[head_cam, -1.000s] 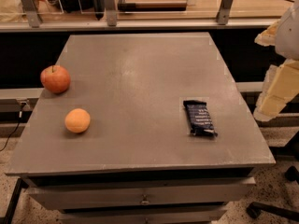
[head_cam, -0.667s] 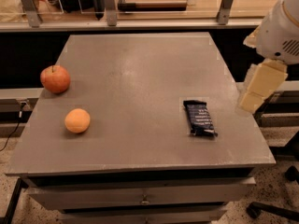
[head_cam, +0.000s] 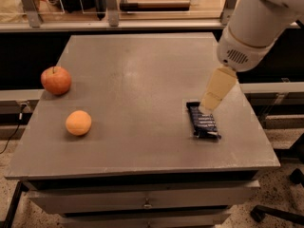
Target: Pick rxbar blueberry
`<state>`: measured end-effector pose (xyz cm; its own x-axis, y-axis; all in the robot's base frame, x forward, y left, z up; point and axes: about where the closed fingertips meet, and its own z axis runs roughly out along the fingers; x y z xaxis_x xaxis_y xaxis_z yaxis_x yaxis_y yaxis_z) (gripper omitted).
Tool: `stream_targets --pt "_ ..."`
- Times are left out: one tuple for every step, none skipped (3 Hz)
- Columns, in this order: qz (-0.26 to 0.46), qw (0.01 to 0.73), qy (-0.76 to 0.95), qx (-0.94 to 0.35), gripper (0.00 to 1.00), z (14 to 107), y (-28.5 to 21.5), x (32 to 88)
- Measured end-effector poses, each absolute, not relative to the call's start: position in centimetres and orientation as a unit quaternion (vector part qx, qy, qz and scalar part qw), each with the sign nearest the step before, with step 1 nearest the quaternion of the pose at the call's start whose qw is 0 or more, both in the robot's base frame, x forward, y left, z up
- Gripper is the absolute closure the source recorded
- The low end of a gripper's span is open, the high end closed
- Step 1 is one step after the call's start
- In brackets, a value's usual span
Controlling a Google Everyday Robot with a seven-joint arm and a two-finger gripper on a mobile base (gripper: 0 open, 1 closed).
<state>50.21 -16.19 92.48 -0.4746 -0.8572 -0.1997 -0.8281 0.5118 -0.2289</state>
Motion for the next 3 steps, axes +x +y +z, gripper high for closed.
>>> stream_targets --pt "-0.041 0.129 0.893 -0.429 0.0 89.9 -15.1 51.0" --pt "-0.011 0.121 0.928 -0.352 0.0 87.7 -14.3 50.9" --pt "0.015 0.113 0.957 -0.266 0.0 86.0 -13.2 50.3"
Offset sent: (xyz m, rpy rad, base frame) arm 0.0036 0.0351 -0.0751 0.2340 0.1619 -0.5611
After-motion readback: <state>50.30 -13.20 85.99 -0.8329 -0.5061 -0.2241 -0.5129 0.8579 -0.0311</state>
